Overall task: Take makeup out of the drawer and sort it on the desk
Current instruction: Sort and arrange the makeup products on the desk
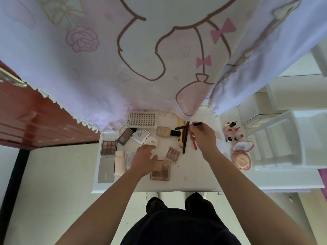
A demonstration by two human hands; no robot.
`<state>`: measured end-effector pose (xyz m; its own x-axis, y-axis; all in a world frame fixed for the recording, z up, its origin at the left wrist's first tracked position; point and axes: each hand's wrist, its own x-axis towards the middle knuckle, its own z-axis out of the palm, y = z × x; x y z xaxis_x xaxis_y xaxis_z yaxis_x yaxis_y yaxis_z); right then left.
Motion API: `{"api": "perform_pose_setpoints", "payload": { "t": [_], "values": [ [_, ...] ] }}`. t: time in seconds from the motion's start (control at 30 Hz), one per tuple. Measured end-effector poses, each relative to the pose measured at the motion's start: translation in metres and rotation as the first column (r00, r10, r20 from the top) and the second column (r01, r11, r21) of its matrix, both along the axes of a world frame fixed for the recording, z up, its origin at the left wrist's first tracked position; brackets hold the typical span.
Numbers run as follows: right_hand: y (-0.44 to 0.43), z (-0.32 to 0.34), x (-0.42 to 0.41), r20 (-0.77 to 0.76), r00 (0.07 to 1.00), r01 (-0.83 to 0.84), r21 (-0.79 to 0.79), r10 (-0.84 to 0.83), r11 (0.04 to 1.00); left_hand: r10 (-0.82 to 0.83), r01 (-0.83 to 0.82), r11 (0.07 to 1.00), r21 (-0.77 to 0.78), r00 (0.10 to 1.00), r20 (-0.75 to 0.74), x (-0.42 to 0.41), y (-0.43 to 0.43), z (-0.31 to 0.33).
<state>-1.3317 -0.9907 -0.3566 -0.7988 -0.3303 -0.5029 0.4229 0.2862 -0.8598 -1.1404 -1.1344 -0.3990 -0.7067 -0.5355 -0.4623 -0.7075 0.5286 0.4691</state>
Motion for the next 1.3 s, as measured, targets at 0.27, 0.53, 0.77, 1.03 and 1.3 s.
{"api": "perform_pose_setpoints", "payload": {
  "t": [0.27,0.53,0.77,1.03,1.3],
  "values": [
    [0.007,-0.003,0.035,0.178,0.979,0.096,0.001,-0.095,0.995,0.188,-0.188,0.982,-0.011,0.982,0.034,0.002,-0.020,-0.015],
    [0.022,-0.011,0.046,0.221,0.965,0.135,0.033,-0.139,0.990,0.113,-0.093,0.984,-0.153,0.986,0.125,-0.019,-0.044,-0.033],
    [0.021,-0.025,0.048,0.260,0.955,0.135,0.047,-0.142,0.990,-0.004,0.051,0.963,-0.264,0.984,0.177,-0.014,-0.046,-0.032],
    [0.010,-0.039,0.053,0.267,0.957,0.092,0.080,-0.110,0.993,0.294,-0.294,0.952,-0.082,0.956,-0.016,-0.023,-0.058,-0.035],
    [0.002,-0.043,0.053,0.276,0.954,0.096,0.099,-0.120,0.990,0.374,-0.372,0.927,-0.049,0.927,0.035,-0.029,-0.060,-0.028]
  ]
}}
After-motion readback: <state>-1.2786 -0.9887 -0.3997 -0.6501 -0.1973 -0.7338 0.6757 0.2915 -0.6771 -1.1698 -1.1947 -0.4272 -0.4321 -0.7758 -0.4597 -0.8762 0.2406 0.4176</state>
